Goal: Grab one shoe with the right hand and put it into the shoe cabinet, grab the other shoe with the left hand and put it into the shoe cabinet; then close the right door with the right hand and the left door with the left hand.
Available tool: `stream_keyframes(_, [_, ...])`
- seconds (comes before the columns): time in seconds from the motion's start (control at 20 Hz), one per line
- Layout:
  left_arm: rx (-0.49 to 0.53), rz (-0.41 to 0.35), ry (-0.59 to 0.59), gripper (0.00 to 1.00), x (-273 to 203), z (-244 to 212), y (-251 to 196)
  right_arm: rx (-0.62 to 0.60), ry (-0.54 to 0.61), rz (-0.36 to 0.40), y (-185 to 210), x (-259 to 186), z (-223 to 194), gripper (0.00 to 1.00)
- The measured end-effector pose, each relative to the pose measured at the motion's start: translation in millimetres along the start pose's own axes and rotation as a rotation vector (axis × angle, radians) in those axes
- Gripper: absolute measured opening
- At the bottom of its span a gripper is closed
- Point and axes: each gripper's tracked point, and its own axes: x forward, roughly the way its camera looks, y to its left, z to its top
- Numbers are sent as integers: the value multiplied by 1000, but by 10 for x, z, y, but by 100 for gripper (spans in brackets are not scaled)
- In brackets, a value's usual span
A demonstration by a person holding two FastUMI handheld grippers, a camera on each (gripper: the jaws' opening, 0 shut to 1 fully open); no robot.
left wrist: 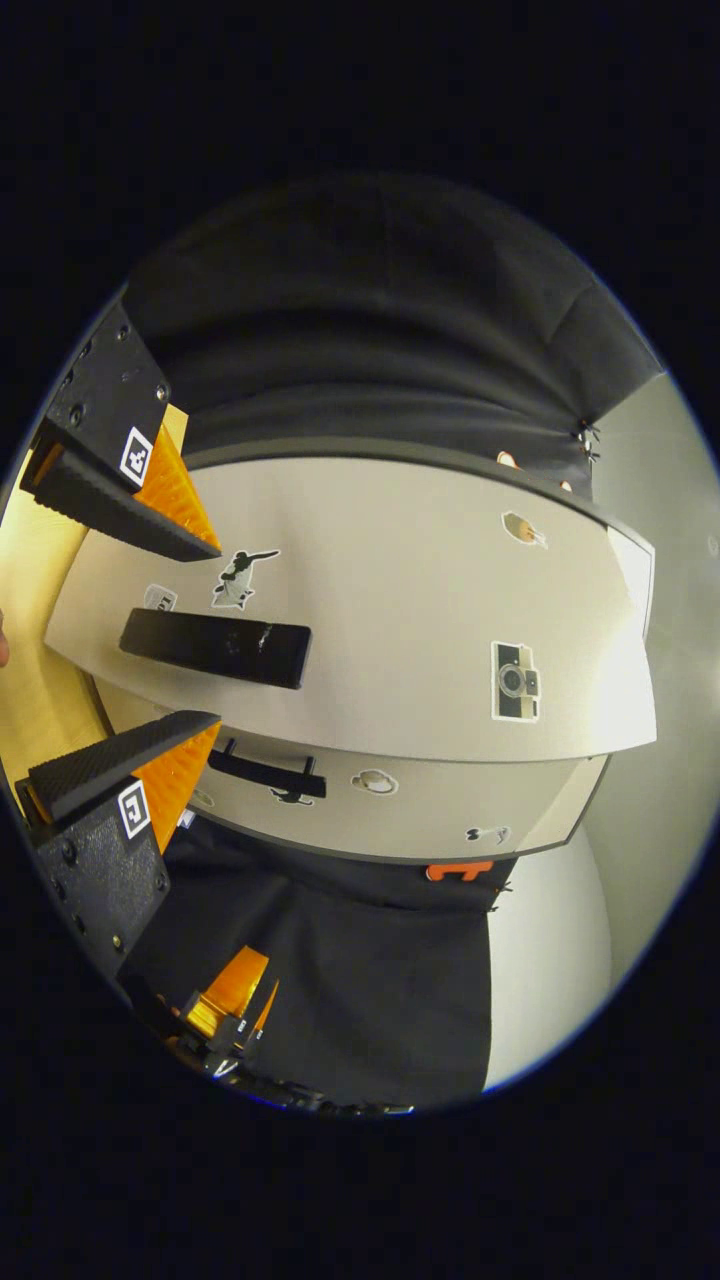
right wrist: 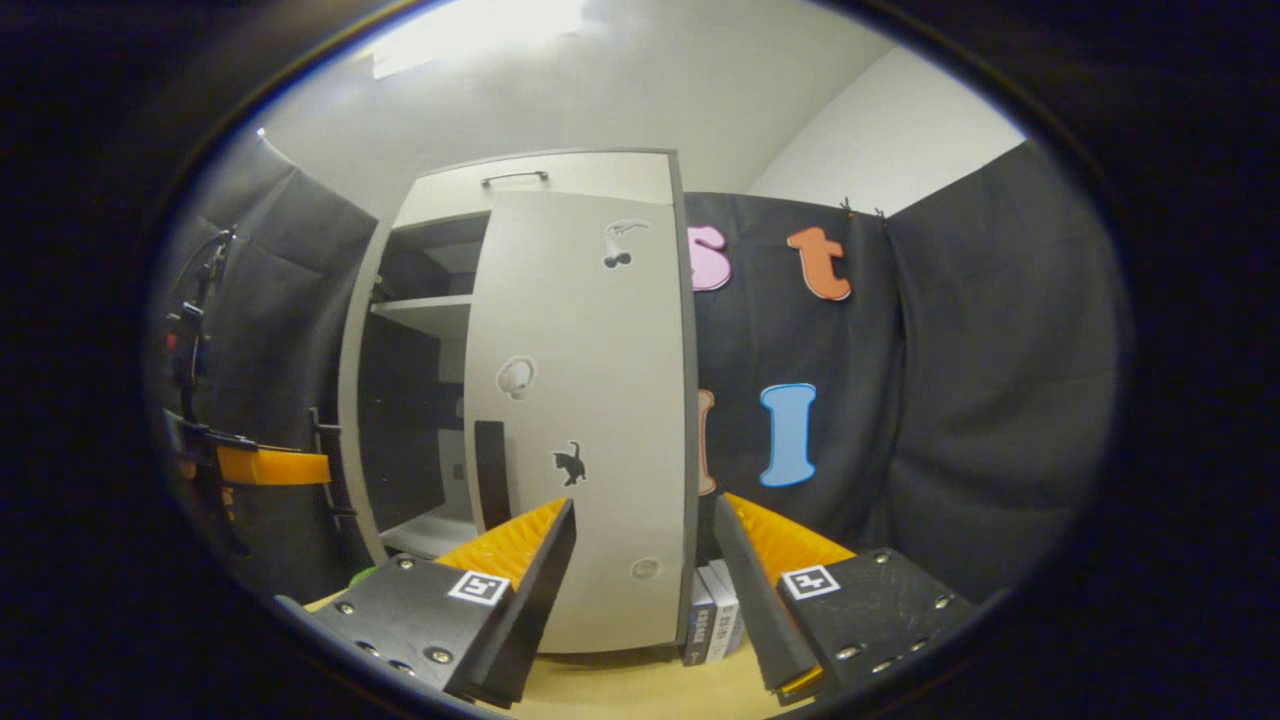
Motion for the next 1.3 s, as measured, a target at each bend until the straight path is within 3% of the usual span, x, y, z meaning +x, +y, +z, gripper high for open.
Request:
stream_keyframes(0.55, [-5, -31, -25, 91, -81, 183, -30, 38, 4, -52, -283, -99, -13, 81])
stream_keyframes(1.3, [30, 48, -133, 91, -491, 607, -51, 44, -50, 70, 166, -134, 282, 84])
